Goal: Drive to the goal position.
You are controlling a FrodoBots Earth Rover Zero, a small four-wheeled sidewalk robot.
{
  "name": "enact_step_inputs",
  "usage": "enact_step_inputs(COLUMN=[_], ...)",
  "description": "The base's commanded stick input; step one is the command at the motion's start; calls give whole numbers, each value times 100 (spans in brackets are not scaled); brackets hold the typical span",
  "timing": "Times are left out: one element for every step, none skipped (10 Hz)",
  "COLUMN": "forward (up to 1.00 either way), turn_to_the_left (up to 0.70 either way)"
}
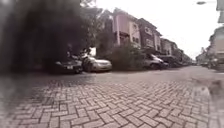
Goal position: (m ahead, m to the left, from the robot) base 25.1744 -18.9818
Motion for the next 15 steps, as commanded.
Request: enact_step_inputs(forward=[69,69,69,69,69,69,69,69,69,69,69,69,69,69,69], turn_to_the_left=[3,3,3,3,3,3,3,3,3,3,3,3,3,-4,-25])
